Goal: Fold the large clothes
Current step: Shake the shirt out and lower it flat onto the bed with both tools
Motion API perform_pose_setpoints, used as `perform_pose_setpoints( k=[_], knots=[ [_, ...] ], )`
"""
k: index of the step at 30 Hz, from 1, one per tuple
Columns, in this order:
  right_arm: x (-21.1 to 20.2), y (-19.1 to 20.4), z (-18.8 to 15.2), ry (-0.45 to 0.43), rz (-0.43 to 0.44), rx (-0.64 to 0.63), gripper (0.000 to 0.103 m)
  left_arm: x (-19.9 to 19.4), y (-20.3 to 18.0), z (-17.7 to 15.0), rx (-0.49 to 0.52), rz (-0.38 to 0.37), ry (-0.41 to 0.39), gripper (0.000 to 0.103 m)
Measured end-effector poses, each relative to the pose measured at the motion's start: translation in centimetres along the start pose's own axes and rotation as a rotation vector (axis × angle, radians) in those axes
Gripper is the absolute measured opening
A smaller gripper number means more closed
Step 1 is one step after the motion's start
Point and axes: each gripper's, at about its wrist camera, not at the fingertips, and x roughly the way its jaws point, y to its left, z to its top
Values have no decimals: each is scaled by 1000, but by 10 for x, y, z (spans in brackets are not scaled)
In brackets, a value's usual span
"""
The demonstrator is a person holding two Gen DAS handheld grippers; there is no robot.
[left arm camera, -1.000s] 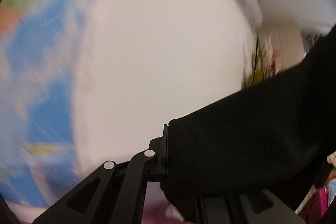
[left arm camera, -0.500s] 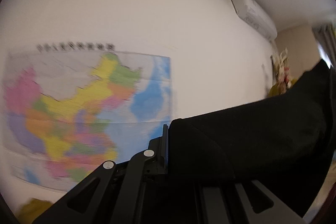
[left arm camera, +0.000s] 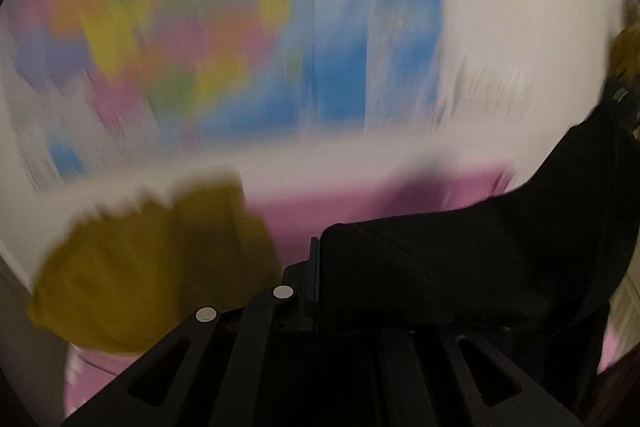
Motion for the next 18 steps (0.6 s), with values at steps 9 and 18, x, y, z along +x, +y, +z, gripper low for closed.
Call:
perform_pose_setpoints(
  k=[9, 18],
  knots=[
    [121, -66, -26, 216, -16, 225, 4, 122, 40, -9, -158, -67, 237, 4],
    [197, -115, -34, 404, -112, 454, 42, 149, 70, 8, -223, -55, 370, 35]
  ],
)
